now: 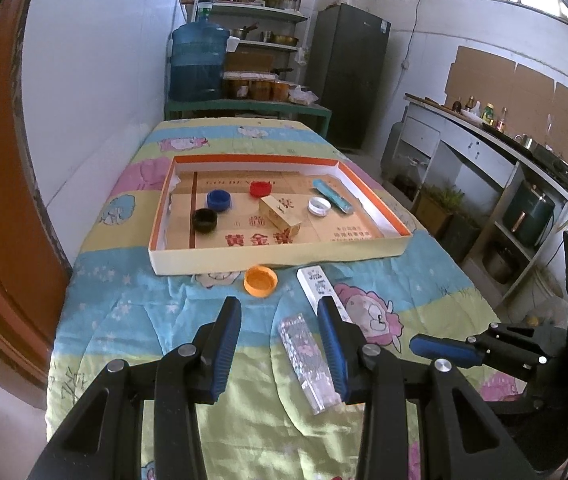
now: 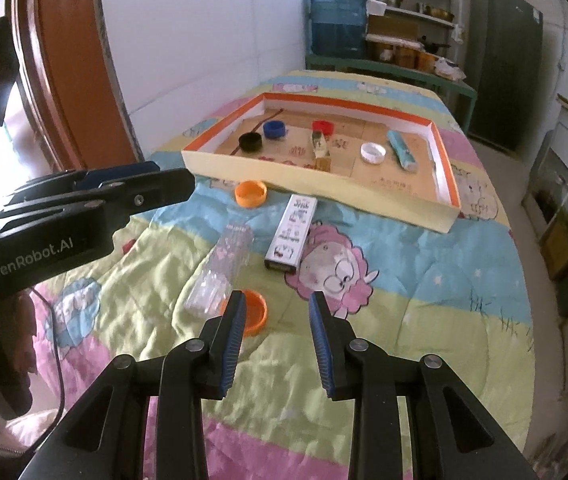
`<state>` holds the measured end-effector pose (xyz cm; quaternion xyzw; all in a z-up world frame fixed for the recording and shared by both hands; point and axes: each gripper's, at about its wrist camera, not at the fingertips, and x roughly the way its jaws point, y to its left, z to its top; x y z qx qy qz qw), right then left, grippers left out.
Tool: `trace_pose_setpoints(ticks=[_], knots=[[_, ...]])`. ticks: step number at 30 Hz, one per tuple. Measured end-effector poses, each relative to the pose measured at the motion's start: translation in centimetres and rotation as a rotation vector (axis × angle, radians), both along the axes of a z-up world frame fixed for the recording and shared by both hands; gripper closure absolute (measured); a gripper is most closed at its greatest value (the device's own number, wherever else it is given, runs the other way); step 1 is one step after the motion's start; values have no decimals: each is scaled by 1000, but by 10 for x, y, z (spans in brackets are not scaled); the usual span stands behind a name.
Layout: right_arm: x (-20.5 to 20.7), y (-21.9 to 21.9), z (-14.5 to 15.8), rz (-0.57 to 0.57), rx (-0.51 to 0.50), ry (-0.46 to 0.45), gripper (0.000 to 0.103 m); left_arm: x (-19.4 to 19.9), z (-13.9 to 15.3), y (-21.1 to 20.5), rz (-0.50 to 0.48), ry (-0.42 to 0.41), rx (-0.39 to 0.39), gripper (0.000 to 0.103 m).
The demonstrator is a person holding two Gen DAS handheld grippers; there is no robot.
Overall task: Organize rigid objects
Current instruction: 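Move the left tool to the clear lipstick packet while the right tool moves to the orange cap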
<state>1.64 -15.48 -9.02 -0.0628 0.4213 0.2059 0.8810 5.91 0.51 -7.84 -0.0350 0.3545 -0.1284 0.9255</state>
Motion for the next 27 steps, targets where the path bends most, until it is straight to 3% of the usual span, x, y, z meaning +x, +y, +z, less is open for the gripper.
trace_pose_setpoints(ticks=[13,27], knots=[[-10,4,-27,36,-26,50,69,-2,-15,3,6,42,-16,63],[3,25,-35,82,-72,9,69,6,-22,4,1,67,-24,63]])
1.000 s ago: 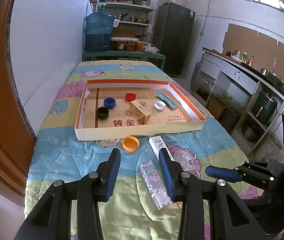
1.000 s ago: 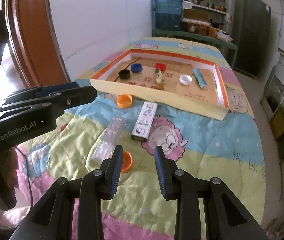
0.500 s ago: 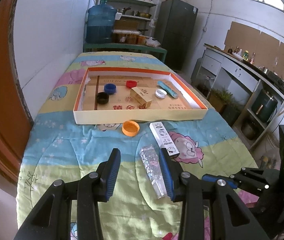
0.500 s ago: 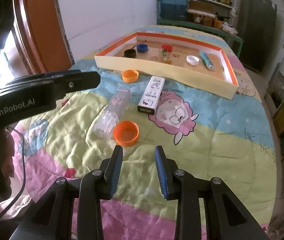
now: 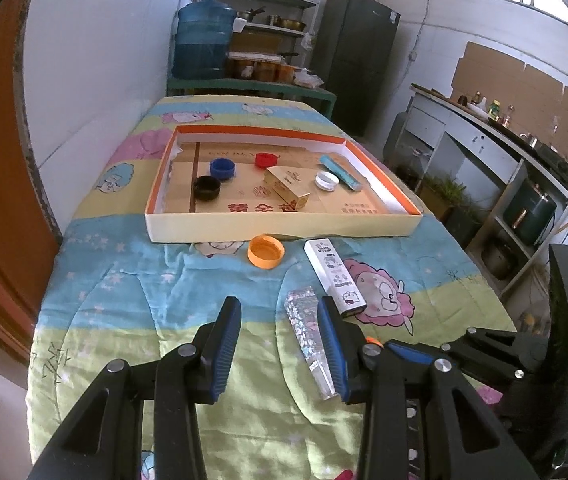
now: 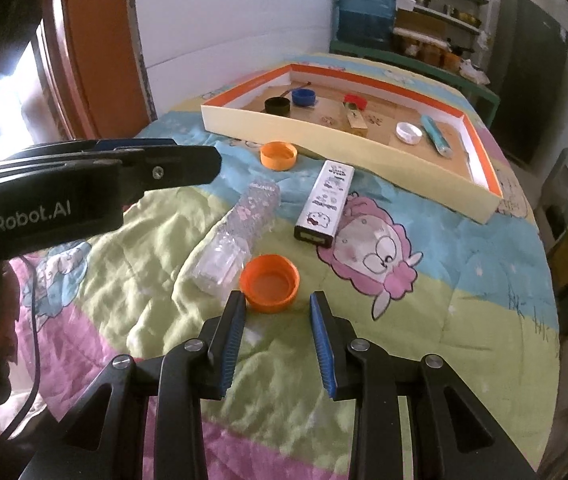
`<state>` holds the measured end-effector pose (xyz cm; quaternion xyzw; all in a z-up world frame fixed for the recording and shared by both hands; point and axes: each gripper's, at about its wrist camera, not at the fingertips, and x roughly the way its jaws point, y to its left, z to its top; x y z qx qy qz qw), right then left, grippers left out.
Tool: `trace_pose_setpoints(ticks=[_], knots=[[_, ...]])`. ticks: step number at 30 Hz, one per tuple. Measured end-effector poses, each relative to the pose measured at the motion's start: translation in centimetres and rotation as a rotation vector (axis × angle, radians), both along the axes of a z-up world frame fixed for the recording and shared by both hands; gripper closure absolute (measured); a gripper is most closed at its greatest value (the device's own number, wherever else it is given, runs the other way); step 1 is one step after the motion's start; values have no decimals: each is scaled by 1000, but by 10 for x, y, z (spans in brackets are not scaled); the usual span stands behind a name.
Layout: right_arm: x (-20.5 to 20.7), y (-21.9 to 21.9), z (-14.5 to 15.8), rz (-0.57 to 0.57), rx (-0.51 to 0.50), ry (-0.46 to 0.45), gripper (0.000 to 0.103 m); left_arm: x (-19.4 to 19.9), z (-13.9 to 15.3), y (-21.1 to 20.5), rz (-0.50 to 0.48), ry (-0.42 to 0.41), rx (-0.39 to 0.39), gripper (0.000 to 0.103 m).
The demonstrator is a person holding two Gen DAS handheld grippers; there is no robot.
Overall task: Organize rigid objects
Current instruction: 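Move the left tool to the clear lipstick packet while the right tool moves to the orange cap, then grasp the clear packet with the left tool while the right tool grasps the orange cap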
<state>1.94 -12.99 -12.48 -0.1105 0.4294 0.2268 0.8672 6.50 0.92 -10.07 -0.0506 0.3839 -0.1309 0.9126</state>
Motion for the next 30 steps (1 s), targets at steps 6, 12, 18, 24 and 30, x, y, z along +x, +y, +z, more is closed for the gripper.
trace_pose_setpoints(ticks=[6,12,18,24,30], knots=[[4,4,-2,3,5,-16,70,4,-7,-10,-30,24,7,63],[1,-7,-1,-21,25,-10,73,9,-14,-26,-56,53,27,63],[-7,-24,3,-58,33,-21,73,14,-24,-44,-51,88,82,63],[-8,-33,1,-76,54,-13,73,16,-35,-42,7,130,110,62],[-9,-34,0,-77,65,-10,73,14,-35,-30,-1,137,45,80]])
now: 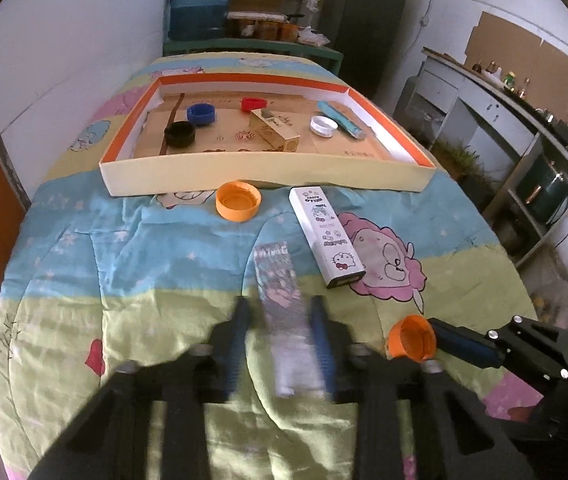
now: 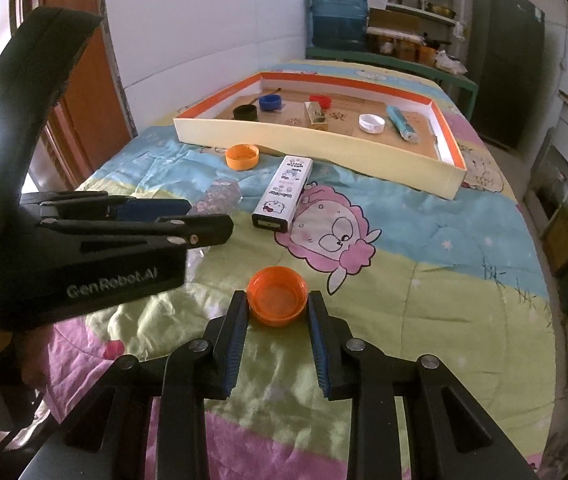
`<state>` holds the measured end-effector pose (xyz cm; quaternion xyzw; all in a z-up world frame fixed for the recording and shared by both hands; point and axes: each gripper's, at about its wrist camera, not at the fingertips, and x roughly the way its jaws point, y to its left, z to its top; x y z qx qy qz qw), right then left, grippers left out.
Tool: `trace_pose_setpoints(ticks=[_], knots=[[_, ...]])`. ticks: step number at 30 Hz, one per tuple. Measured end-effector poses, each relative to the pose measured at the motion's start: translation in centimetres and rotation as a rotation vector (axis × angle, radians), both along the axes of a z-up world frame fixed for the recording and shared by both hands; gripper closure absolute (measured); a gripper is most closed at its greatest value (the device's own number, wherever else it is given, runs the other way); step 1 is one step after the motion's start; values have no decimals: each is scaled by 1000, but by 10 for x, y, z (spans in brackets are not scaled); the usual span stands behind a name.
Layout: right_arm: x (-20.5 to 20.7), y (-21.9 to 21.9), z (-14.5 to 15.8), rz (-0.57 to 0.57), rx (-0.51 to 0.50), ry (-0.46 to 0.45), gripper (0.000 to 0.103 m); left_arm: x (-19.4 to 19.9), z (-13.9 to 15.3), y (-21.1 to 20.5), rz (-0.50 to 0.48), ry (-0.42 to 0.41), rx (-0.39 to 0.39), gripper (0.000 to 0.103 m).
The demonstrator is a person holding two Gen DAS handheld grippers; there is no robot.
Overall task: Organize rigid objects
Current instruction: 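Grasp the clear packet with the left tool while the right tool grasps the orange cap, then carry the clear packet into the box with the left tool while the right tool carries the orange cap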
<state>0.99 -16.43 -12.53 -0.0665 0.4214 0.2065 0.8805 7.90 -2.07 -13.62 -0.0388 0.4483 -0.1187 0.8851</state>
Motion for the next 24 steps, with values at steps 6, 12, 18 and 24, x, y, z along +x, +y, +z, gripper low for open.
trace_pose_setpoints(ticks=[6,12,18,24], knots=[[2,0,0,-9,13,3,73,-3,2,-1,-13,-18,3,82],[4,0,2,-15,20,8,73,-5,6,1,-19,-25,-19,82],[8,-1,9,-29,28,-3,73,-4,15,5,-21,-43,-48,82],[14,-1,17,-34,30,-15,73,-3,25,11,-24,-63,-75,82]])
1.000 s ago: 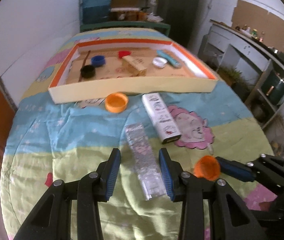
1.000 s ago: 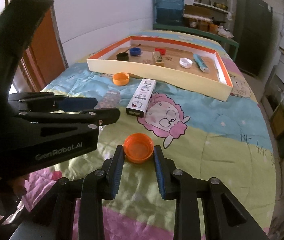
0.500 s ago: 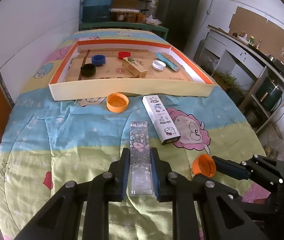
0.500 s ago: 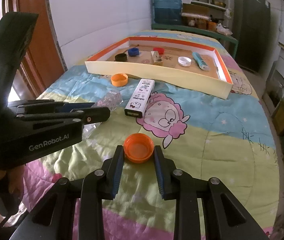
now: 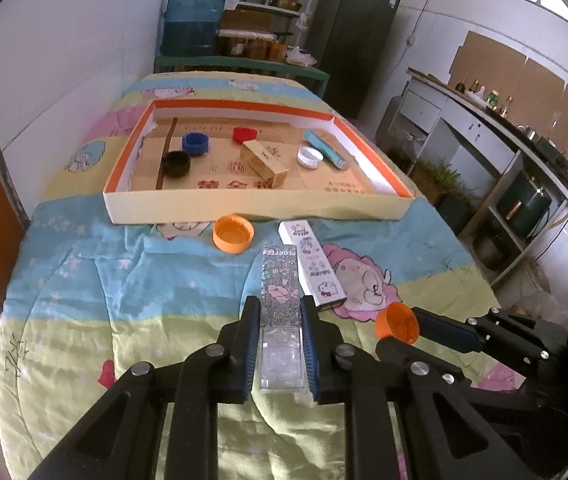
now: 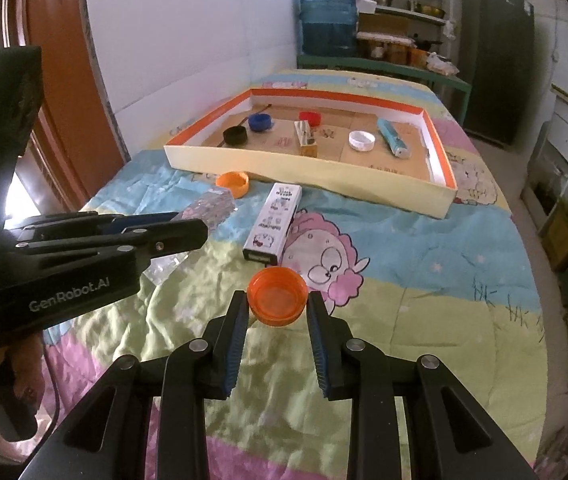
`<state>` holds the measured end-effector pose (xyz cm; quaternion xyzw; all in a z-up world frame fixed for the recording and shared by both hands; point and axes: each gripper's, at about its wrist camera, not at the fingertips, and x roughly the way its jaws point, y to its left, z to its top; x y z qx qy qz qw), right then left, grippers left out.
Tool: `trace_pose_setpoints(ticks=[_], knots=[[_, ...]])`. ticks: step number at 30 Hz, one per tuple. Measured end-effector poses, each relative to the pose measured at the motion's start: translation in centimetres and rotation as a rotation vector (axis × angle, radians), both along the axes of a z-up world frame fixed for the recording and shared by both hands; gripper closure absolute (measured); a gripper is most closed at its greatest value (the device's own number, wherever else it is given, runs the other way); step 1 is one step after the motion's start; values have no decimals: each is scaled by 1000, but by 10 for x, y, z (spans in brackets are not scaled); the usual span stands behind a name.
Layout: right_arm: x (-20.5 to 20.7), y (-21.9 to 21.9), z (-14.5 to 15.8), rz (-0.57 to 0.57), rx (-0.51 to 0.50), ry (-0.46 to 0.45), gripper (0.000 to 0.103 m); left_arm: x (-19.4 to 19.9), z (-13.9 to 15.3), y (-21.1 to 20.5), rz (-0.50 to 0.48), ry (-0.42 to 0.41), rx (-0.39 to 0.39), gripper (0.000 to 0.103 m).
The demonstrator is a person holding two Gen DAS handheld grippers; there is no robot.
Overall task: Organize rigid objects
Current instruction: 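Carry the clear packet into the box with the left tool while the right tool carries the orange cap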
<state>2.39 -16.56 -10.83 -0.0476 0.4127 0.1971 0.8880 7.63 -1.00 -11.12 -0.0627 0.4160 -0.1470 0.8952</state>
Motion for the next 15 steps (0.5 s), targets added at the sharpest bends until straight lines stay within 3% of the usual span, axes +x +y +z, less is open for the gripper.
trace_pose_setpoints(ticks=[15], knots=[[20,-3,26,-19,-13,-53,73,16,36,3,-17,-76,-14,82]])
